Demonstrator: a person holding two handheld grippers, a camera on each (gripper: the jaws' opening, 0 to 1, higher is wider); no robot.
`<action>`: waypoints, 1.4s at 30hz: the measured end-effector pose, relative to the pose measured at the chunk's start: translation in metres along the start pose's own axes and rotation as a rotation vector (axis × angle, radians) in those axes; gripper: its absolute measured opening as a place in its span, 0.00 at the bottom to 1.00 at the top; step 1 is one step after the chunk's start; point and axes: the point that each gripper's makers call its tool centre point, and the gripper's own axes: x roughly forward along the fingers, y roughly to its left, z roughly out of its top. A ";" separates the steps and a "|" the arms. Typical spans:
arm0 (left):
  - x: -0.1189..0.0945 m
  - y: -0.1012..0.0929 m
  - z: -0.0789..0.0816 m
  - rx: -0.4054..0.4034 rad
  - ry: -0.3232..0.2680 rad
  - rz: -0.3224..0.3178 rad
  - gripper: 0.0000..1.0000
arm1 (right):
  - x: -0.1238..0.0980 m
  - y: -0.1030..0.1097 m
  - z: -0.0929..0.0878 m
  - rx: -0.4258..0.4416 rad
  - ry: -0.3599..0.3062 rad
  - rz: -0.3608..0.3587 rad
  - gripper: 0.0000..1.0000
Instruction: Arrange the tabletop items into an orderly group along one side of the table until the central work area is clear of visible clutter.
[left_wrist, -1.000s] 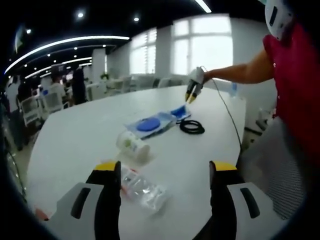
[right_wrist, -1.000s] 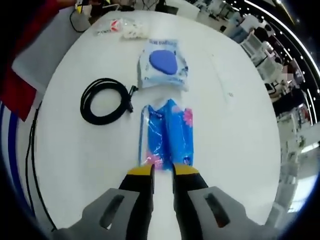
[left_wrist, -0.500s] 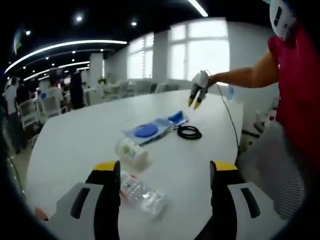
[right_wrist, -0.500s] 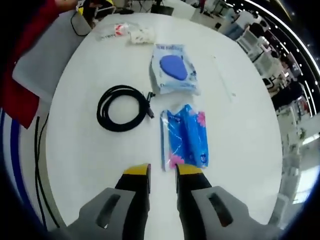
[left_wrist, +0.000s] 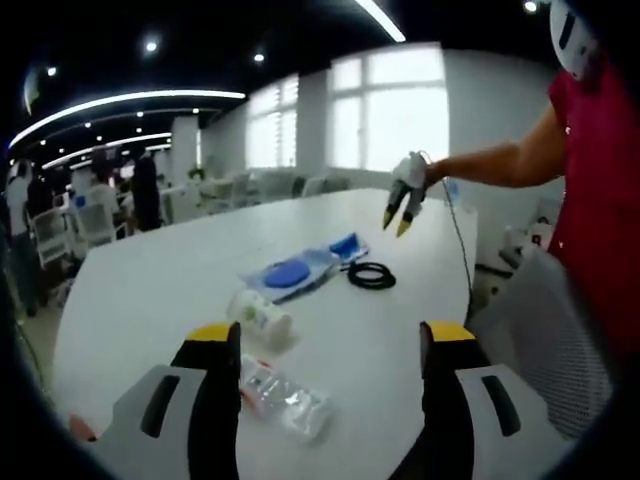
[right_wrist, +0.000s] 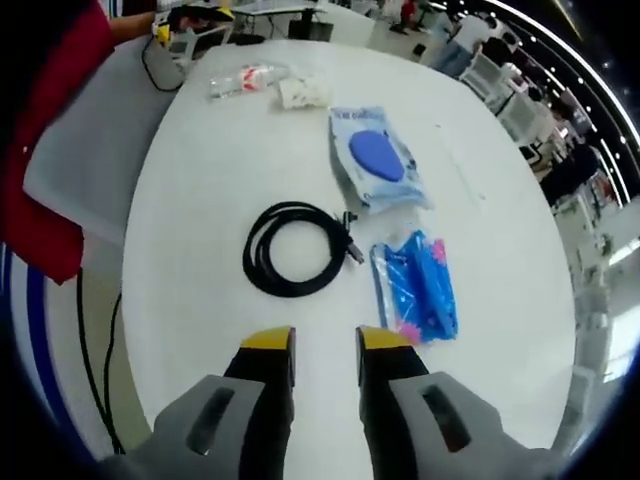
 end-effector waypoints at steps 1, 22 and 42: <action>-0.001 0.000 0.001 0.001 -0.005 -0.003 0.71 | -0.001 0.005 0.004 0.006 -0.003 -0.003 0.25; -0.020 -0.014 0.021 0.049 -0.048 -0.079 0.71 | 0.013 0.086 0.061 0.069 -0.067 0.007 0.27; -0.022 -0.010 0.021 0.027 -0.063 -0.078 0.70 | 0.036 0.123 0.119 0.086 -0.134 0.013 0.29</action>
